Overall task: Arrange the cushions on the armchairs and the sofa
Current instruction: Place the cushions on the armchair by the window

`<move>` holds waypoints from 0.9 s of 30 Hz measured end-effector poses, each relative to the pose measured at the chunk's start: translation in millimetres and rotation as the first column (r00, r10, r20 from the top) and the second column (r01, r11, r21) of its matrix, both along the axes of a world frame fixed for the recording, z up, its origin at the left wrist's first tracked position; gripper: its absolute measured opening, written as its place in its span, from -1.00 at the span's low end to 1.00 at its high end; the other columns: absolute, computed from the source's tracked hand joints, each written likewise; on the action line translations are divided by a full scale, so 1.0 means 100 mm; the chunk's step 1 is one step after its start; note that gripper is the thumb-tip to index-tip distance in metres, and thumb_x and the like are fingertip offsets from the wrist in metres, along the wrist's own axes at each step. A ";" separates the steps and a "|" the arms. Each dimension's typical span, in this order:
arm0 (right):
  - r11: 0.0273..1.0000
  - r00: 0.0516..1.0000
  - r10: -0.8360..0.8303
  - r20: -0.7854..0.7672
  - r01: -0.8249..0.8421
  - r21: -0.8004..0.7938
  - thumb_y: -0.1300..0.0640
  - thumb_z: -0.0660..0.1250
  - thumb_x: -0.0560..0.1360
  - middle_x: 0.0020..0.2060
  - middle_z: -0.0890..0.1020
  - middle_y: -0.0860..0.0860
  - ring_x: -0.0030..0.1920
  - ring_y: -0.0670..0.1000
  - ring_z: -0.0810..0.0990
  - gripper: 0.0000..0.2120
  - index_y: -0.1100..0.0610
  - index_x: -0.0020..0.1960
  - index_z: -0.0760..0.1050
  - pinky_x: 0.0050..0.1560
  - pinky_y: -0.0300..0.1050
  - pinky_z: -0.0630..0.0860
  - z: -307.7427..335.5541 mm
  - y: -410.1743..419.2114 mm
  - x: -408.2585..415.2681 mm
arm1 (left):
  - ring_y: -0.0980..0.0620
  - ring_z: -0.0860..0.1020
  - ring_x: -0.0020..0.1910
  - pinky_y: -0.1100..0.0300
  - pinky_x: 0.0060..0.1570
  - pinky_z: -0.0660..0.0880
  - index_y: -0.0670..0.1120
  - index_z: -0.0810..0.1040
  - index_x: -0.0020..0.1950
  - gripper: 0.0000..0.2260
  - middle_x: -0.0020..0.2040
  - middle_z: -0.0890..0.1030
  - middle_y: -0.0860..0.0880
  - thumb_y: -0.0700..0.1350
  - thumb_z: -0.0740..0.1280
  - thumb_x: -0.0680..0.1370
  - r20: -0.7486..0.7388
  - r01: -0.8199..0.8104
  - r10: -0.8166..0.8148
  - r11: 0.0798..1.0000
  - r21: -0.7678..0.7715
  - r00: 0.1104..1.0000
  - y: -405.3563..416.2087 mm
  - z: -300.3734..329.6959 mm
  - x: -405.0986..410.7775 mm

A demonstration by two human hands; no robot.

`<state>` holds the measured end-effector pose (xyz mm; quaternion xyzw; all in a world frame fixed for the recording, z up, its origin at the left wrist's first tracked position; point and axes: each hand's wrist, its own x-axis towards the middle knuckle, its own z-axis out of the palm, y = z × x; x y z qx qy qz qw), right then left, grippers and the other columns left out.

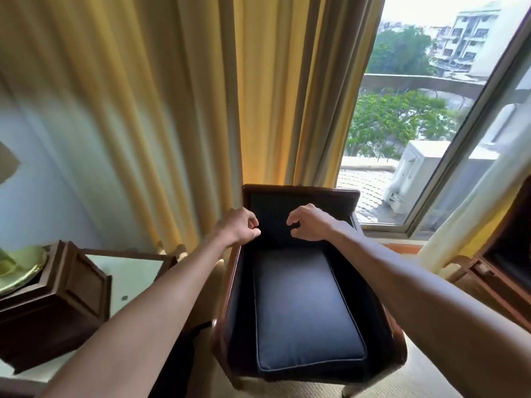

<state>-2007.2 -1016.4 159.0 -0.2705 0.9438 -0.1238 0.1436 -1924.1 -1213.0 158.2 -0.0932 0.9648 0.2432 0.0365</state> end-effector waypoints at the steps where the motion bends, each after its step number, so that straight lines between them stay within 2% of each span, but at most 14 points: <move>1: 1.000 0.999 -0.022 0.026 0.022 0.008 0.04 0.38 0.49 0.26 0.52 0.01 0.20 0.09 0.55 -0.66 -0.01 0.26 0.55 0.18 0.04 0.55 -0.19 0.08 -0.10 | 0.02 0.62 0.06 0.13 0.11 0.54 -0.01 0.66 0.11 -0.76 0.05 0.68 0.04 0.00 0.43 0.47 0.031 0.005 -0.006 1.000 0.015 1.000 0.06 -0.24 -0.14; 5: 0.991 0.980 -0.123 0.155 0.114 0.065 0.08 0.35 0.44 0.19 0.58 0.06 0.18 0.10 0.55 -0.66 0.01 0.21 0.58 0.18 0.02 0.54 -0.99 0.46 -0.33 | -0.02 0.61 0.09 0.08 0.11 0.55 0.08 0.64 0.05 -0.79 0.04 0.68 0.07 0.04 0.39 0.43 0.167 -0.031 0.022 0.998 0.047 0.986 0.34 -1.21 -0.44; 10: 0.955 0.890 -0.293 0.349 0.258 0.144 0.09 0.36 0.49 0.23 0.59 0.06 0.21 0.09 0.57 -0.64 0.07 0.28 0.56 0.22 0.01 0.53 -2.20 1.04 -0.35 | -0.10 0.57 0.16 0.03 0.12 0.48 0.06 0.55 0.24 -0.65 0.15 0.63 0.03 0.08 0.37 0.48 0.331 -0.114 0.095 0.993 0.038 0.939 0.73 -2.37 -0.51; 14: 0.909 0.827 -0.415 0.380 0.361 0.207 0.07 0.33 0.52 0.35 0.46 0.10 0.36 0.13 0.43 -0.52 0.12 0.41 0.40 0.29 0.05 0.45 -3.14 1.41 -0.31 | -0.14 0.54 0.21 -0.01 0.13 0.45 -0.02 0.44 0.35 -0.53 0.21 0.58 -0.05 0.10 0.39 0.49 0.429 -0.217 0.187 0.976 0.021 0.884 0.91 -3.16 -0.44; 18: 0.841 0.762 -0.541 0.354 0.479 0.253 0.00 0.34 0.50 0.42 0.31 0.17 0.40 0.25 0.32 -0.36 0.19 0.48 0.20 0.31 0.18 0.40 -3.87 1.64 -0.24 | -0.21 0.41 0.34 -0.13 0.19 0.41 -0.06 0.24 0.48 -0.33 0.42 0.37 -0.13 0.15 0.41 0.47 0.510 -0.336 0.281 0.942 0.016 0.813 1.02 -3.87 -0.26; 22: 0.773 0.691 -0.634 0.346 0.578 0.262 -0.02 0.32 0.53 0.49 0.21 0.20 0.45 0.28 0.24 -0.24 0.25 0.55 0.04 0.34 0.25 0.34 -4.31 1.79 -0.19 | -0.29 0.29 0.41 -0.21 0.25 0.37 -0.03 0.02 0.55 -0.08 0.52 0.17 -0.17 0.25 0.45 0.39 0.552 -0.449 0.375 0.894 -0.002 0.745 1.14 -4.33 -0.10; 25: 0.738 0.614 -0.663 0.429 0.633 0.234 -0.04 0.30 0.55 0.45 0.27 0.27 0.41 0.31 0.32 -0.26 0.28 0.53 0.03 0.36 0.20 0.34 -4.47 1.86 -0.20 | -0.32 0.25 0.44 -0.27 0.29 0.33 0.09 -0.08 0.55 0.05 0.56 0.06 -0.15 0.36 0.47 0.29 0.548 -0.521 0.449 0.853 -0.027 0.706 1.19 -4.45 -0.06; 27: 0.714 0.579 -0.678 0.453 0.666 0.216 -0.04 0.30 0.56 0.44 0.27 0.28 0.40 0.32 0.33 -0.23 0.29 0.55 0.00 0.37 0.14 0.32 -4.53 1.87 -0.18 | -0.32 0.27 0.43 -0.27 0.32 0.31 0.13 -0.14 0.55 0.13 0.56 0.08 -0.18 0.38 0.49 0.23 0.571 -0.606 0.502 0.795 -0.008 0.650 1.20 -4.49 -0.04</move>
